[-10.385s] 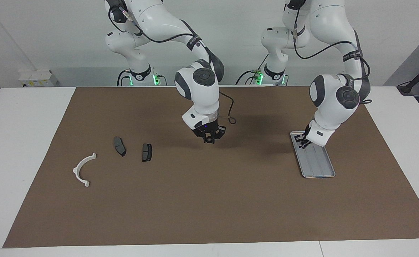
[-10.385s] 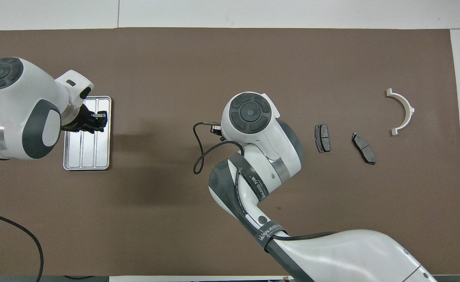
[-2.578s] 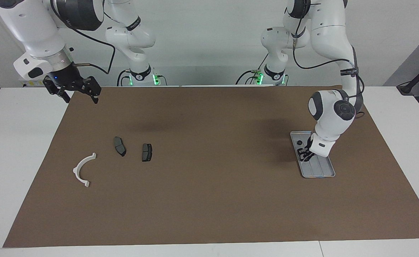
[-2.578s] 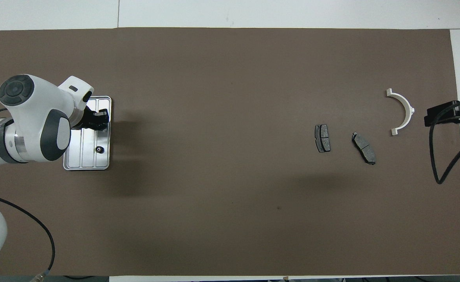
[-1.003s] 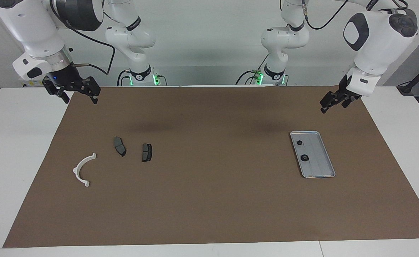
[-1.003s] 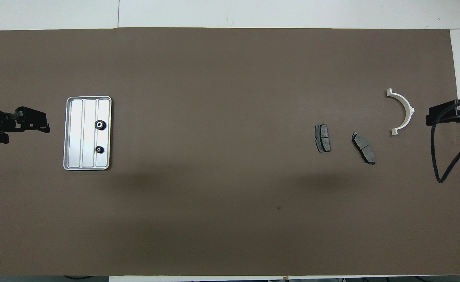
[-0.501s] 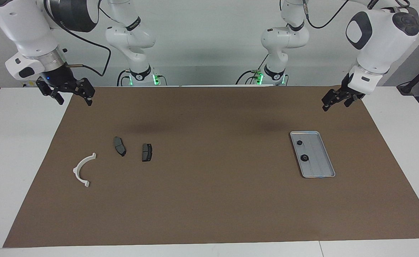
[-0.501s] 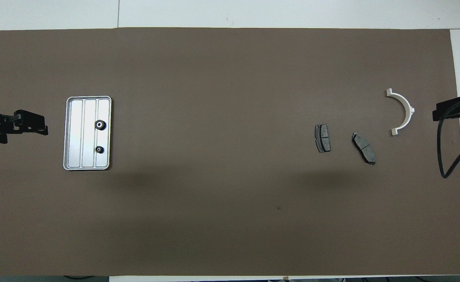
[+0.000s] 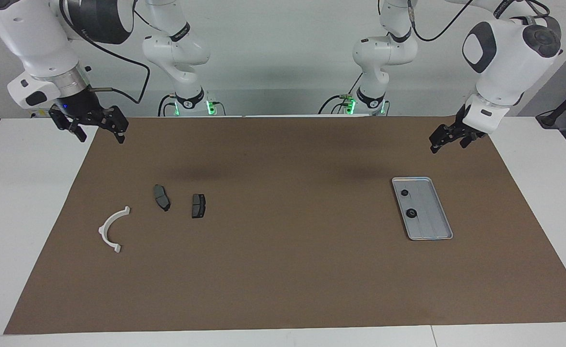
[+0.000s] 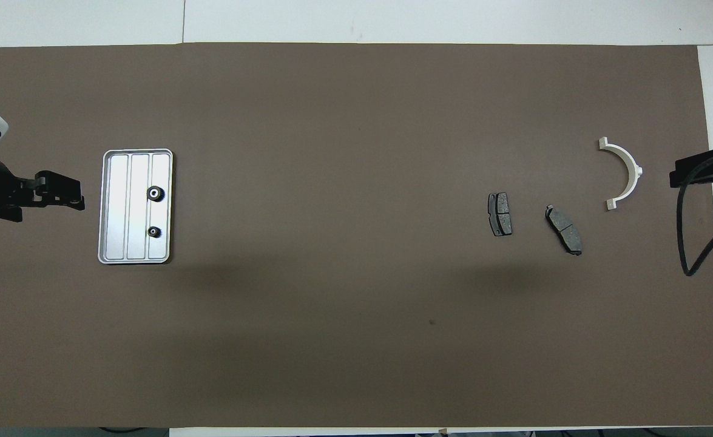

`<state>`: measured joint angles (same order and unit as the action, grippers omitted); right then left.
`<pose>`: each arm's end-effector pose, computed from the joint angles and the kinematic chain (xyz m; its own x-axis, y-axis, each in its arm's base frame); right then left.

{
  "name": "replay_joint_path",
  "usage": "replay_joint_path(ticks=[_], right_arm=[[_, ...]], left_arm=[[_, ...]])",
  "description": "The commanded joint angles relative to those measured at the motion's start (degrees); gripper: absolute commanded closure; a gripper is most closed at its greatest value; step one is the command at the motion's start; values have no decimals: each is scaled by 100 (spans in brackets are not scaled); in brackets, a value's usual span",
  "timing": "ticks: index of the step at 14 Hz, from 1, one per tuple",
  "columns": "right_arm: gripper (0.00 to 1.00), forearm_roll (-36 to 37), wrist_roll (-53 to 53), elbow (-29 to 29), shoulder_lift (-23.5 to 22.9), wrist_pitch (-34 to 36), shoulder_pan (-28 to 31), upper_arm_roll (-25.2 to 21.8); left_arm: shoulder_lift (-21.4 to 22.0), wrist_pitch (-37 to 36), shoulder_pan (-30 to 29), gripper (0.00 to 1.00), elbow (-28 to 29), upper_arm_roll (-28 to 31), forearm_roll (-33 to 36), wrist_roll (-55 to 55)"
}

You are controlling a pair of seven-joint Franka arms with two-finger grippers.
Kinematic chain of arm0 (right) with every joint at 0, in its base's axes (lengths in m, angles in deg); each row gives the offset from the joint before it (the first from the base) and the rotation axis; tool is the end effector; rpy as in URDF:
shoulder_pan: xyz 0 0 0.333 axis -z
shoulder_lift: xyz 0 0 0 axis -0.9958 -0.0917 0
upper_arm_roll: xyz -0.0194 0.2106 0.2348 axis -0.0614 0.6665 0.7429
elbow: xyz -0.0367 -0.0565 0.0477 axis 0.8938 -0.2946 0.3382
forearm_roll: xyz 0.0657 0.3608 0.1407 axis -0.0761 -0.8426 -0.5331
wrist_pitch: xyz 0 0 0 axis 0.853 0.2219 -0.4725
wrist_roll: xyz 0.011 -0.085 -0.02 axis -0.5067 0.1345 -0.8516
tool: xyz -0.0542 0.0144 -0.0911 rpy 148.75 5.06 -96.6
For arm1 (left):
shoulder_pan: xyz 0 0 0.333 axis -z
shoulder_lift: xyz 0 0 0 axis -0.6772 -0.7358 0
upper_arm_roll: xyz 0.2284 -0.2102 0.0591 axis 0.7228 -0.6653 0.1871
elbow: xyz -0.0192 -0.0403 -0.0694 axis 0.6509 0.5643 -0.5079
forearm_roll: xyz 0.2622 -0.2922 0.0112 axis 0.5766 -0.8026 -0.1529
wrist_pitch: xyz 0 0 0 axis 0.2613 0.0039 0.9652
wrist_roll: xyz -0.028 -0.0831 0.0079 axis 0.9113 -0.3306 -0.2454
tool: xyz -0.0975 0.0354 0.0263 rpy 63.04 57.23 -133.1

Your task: Pick bearing gear from pile to tray

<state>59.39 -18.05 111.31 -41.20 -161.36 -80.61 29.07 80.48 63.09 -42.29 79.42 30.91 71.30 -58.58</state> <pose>0.5524 -0.0557 0.6077 0.9983 -0.0562 0.0124 -0.0566 -0.9979 0.0329 0.5490 -0.0055 0.5464 0.9917 0.1108 -0.0654 0.1107 -0.9938 -0.0053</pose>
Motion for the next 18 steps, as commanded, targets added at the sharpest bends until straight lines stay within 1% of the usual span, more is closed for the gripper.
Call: replay_joint_path(ticks=[1, 6, 10, 12, 14, 18], right_arm=[[0, 31, -182, 80, 32, -129, 97, 48], [0, 22, -112, 98, 41, -129, 10, 66], [0, 22, -173, 98, 50, -23, 53, 66], [0, -4, -112, 150, 67, -41, -8, 101], [0, -22, 185, 247, 67, -198, -279, 119], [0, -66, 240, 317, 102, -155, -298, 119]], left_arm=[[23, -83, -16, 0, 20, -31, -72, -58], [58, -22, -8, 0, 12, -31, -71, -49], [85, -13, 1, 0, -15, -31, -71, -49], [76, -13, 1, 0, -24, -22, -71, -49], [85, -13, 1, 0, -24, -22, -71, -49], [137, -13, -7, 0, -6, -40, -71, -49]])
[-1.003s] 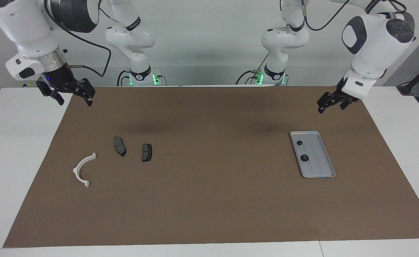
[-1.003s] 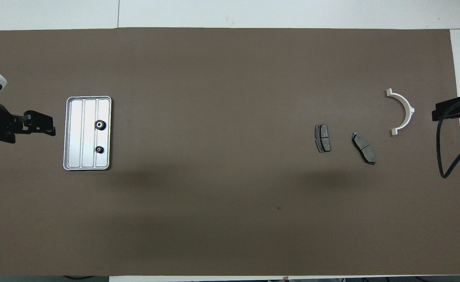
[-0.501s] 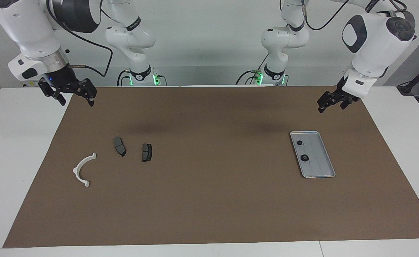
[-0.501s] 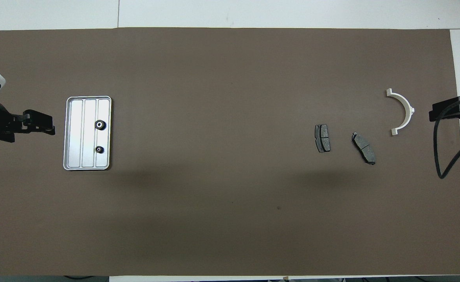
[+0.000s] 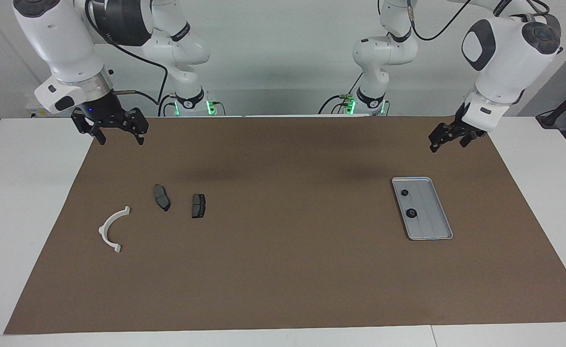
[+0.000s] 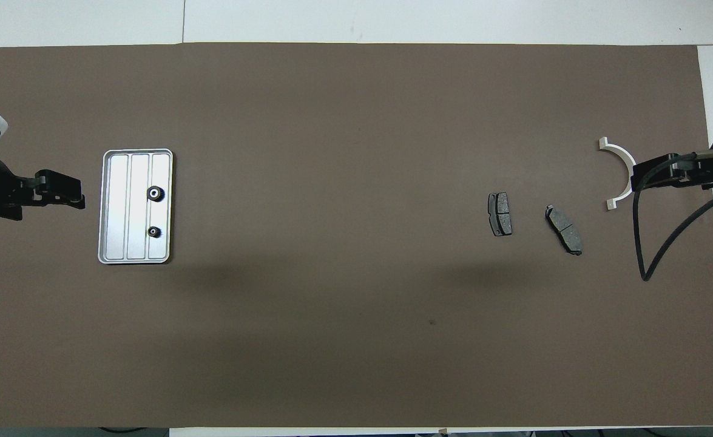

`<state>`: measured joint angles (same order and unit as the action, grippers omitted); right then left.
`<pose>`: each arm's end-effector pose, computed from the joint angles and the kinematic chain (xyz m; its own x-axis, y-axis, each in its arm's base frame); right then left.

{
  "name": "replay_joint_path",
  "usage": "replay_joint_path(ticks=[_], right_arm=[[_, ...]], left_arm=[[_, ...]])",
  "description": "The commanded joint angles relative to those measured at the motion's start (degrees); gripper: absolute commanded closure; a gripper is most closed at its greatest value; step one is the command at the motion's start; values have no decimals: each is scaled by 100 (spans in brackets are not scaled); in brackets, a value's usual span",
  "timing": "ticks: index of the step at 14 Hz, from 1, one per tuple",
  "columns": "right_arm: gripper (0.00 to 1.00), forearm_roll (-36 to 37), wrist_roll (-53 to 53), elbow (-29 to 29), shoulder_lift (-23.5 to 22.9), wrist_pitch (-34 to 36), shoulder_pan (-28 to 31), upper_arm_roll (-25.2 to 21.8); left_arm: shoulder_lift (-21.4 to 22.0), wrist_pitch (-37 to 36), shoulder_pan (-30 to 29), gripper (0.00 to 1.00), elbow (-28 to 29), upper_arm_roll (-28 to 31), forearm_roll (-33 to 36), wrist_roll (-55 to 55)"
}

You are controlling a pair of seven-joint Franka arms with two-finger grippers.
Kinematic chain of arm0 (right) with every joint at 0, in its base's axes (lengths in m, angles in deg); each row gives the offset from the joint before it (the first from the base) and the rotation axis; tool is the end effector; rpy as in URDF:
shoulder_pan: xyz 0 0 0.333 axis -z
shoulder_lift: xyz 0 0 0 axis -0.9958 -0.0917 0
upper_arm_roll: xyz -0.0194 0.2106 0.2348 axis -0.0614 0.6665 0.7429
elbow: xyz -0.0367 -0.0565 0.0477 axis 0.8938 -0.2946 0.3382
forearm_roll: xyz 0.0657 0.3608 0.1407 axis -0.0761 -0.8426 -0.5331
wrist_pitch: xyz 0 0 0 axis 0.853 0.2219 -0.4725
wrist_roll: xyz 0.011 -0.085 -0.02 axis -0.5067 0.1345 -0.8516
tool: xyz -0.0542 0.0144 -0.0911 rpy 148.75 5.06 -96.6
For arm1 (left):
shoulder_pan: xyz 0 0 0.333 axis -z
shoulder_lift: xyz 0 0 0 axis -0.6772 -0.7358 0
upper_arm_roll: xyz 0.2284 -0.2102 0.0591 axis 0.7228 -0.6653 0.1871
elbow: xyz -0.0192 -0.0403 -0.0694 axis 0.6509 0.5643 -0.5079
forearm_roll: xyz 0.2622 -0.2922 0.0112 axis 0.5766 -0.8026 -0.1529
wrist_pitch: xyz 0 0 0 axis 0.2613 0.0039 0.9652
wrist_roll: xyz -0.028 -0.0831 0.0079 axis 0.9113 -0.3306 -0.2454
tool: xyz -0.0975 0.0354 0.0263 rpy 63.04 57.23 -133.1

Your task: Pick bearing gear from pile to tray

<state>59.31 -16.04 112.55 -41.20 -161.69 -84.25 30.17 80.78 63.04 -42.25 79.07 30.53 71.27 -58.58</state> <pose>0.5547 -0.0096 0.5979 1.0000 -0.0085 -0.0023 -0.0084 -0.9995 0.0313 0.5483 -0.0096 0.5521 0.9931 0.1036 -0.0551 0.1036 -0.9946 -0.0038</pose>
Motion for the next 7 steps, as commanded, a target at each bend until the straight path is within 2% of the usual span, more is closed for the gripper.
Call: replay_joint_path(ticks=[1, 7], right_arm=[[0, -58, 56, 203, 103, -122, 56, 9], [0, -58, 30, 185, 103, -113, 56, 9]], left_arm=[[108, -17, -11, 0, 30, 7, -69, -49], [108, -17, -2, 0, 30, 7, -69, -49]])
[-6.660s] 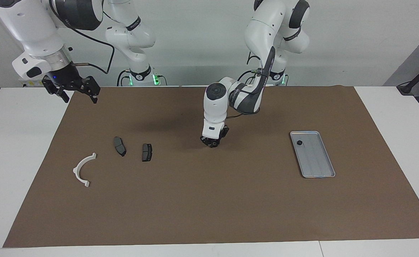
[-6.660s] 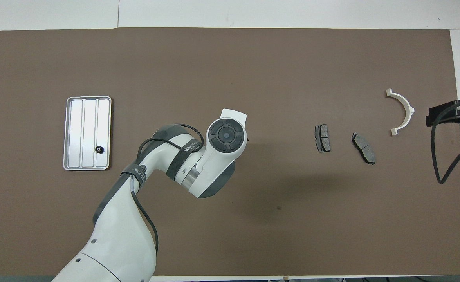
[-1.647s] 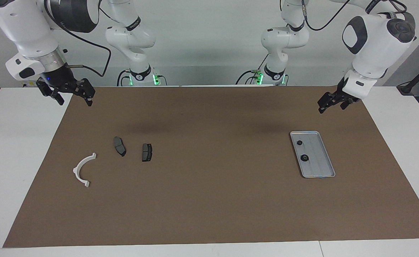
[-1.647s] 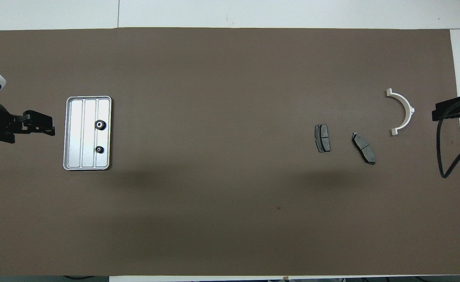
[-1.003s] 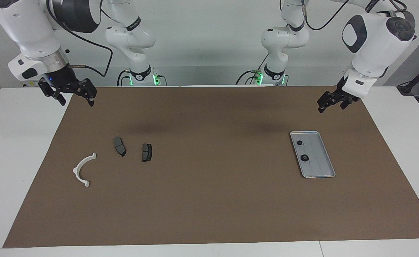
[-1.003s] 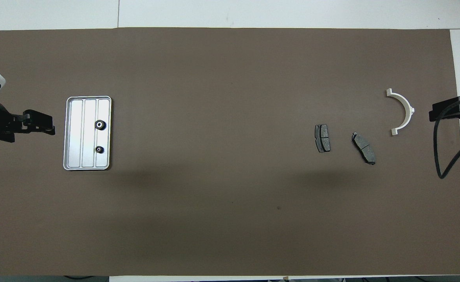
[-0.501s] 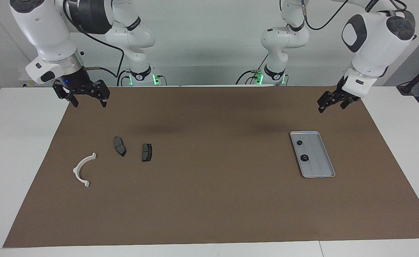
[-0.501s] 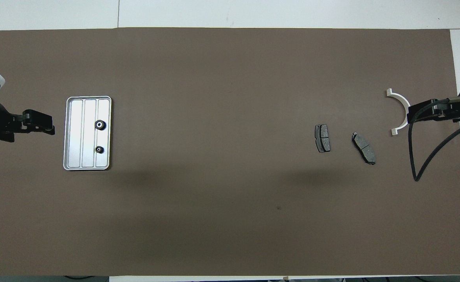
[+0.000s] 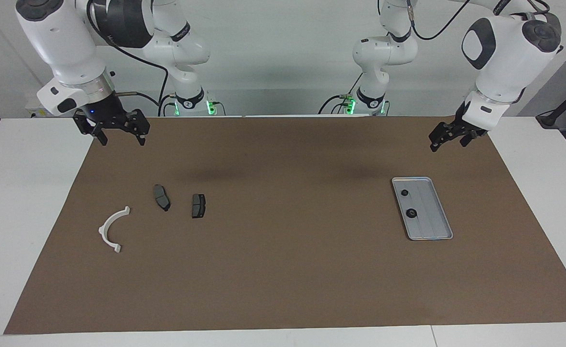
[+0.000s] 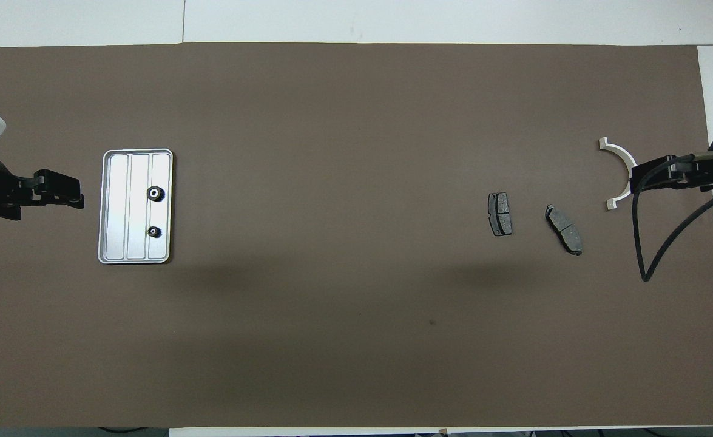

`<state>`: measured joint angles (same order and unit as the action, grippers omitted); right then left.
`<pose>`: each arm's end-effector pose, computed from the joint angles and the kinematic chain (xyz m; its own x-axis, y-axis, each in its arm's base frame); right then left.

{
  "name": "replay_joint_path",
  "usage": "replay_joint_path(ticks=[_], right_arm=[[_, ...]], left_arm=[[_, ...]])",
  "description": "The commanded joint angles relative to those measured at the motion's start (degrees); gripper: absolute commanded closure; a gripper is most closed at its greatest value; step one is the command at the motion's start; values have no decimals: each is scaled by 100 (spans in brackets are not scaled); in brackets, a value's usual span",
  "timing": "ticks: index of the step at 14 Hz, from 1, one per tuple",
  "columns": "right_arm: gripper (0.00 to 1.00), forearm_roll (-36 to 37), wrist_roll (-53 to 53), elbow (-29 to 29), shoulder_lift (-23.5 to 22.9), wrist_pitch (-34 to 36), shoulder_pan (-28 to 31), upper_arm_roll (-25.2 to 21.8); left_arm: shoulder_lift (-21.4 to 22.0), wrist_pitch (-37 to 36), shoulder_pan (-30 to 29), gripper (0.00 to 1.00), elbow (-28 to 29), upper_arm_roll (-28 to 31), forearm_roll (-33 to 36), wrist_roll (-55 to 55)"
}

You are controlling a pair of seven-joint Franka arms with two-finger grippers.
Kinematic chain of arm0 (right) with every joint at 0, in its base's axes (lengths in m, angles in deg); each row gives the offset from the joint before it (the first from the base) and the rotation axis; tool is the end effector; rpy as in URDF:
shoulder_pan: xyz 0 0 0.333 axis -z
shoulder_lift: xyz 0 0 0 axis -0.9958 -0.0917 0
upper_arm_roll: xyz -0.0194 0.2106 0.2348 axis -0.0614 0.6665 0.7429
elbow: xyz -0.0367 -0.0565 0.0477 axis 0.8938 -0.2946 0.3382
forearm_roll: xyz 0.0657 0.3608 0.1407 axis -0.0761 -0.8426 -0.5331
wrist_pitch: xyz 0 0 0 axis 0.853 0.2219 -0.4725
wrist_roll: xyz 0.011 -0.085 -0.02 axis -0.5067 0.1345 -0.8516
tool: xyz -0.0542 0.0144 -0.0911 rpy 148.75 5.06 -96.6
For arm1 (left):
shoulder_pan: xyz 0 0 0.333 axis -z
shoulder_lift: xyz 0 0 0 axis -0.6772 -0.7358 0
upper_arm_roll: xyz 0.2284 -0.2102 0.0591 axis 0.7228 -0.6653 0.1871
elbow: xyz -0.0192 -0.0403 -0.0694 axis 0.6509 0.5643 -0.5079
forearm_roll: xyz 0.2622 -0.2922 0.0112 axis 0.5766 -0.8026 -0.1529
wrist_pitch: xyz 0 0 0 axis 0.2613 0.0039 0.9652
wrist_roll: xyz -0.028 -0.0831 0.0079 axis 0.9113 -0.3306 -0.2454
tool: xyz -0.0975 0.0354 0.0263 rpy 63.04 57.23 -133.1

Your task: Pick bearing gear from pile to tray

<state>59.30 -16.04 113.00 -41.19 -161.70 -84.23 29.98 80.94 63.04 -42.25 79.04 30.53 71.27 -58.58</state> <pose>0.5542 -0.0117 0.5943 0.9999 -0.0122 -0.0098 -0.0119 -0.9994 0.0310 0.5478 -0.0096 0.5539 0.9933 0.1036 -0.0518 0.1036 -0.9946 -0.0034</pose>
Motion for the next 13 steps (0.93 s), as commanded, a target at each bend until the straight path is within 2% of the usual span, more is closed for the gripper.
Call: replay_joint_path(ticks=[1, 13], right_arm=[[0, -57, 21, 149, 102, -138, 64, 27], [0, -57, -93, 131, 102, -68, 143, 1]], left_arm=[[92, -17, -11, 0, 32, 7, -69, -49], [136, 27, -55, 0, 67, 16, -69, -111]])
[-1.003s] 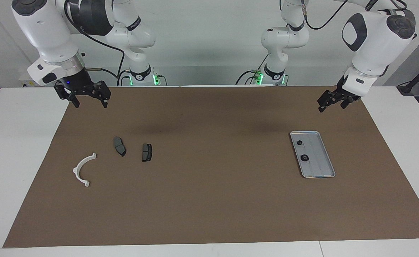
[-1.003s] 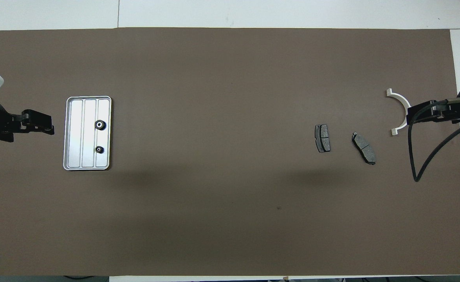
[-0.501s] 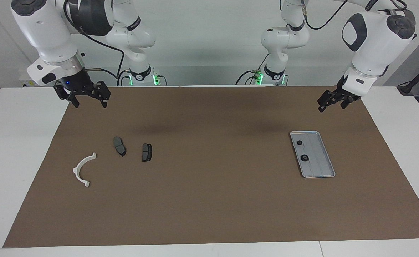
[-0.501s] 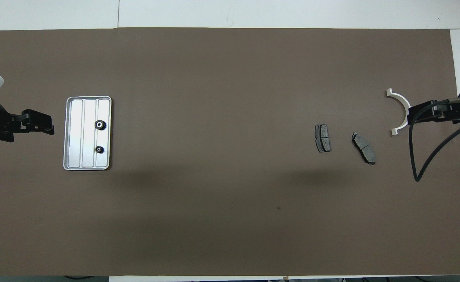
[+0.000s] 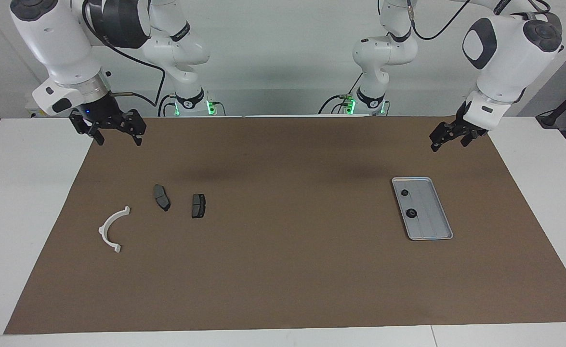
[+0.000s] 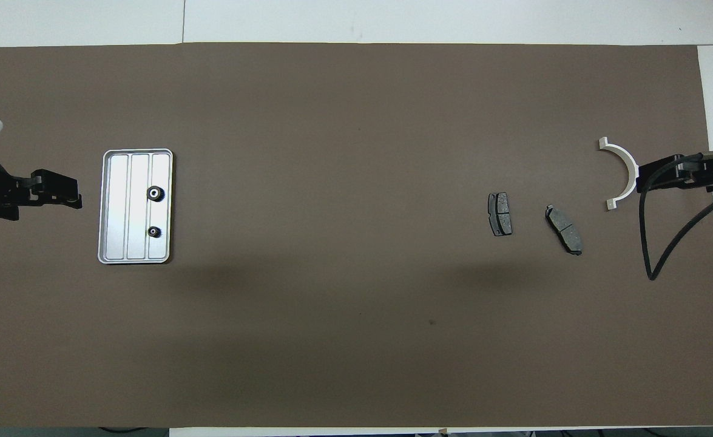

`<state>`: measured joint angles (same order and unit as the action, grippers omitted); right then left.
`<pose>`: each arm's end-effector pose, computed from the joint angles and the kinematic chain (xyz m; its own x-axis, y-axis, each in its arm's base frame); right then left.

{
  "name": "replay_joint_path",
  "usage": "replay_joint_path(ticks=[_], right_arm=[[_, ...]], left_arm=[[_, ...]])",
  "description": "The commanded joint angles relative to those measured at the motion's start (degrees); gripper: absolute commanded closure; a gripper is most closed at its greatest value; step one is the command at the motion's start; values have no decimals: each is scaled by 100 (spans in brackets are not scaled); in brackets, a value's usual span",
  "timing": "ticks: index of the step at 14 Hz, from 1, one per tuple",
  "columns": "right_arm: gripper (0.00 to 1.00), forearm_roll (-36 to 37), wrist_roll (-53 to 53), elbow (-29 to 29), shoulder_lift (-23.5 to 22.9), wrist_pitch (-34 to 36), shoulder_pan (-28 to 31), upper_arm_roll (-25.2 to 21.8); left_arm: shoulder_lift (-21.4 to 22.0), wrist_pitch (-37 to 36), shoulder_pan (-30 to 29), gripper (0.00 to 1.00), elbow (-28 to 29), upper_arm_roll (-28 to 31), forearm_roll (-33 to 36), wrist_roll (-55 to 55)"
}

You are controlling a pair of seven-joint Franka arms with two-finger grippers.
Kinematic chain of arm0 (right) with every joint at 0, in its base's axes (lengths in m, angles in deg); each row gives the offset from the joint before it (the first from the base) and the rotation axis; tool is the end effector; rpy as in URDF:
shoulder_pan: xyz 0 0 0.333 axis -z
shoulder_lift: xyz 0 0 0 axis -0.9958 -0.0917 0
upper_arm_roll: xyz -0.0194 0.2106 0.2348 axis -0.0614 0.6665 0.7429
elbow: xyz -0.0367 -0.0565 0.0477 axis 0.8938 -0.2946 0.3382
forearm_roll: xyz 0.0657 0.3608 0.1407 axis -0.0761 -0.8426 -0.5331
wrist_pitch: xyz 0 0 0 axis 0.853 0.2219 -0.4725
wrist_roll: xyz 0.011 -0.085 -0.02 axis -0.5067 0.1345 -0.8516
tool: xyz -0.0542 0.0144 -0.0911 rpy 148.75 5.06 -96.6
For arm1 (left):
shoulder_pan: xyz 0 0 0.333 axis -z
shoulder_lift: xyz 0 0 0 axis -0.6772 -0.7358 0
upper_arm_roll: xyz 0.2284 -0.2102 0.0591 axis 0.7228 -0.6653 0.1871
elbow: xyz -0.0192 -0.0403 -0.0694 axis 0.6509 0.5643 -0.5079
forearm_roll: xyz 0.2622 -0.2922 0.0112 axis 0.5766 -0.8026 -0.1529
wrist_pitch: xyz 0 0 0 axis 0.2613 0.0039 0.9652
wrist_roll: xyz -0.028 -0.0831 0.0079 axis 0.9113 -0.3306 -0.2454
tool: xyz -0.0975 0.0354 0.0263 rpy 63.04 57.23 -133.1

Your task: Pick bearing gear from pile to tray

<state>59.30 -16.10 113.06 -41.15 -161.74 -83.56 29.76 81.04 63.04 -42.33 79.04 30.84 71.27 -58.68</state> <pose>0.5538 -0.0203 0.5942 0.9996 -0.0266 -0.0095 -0.0263 -0.9992 0.0309 0.5474 -0.0058 0.5548 0.9928 0.1087 -0.0501 0.1086 -0.9941 -0.0029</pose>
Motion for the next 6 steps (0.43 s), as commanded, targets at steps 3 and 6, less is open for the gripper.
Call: replay_joint_path(ticks=[3, 6], right_arm=[[0, -57, -86, 125, 98, -56, 67, 23], [0, -57, -69, 125, 98, -82, 67, 23]], left_arm=[[116, 70, -20, 0, 59, -15, -69, -92], [125, 70, -38, 0, 50, -15, -69, -92]])
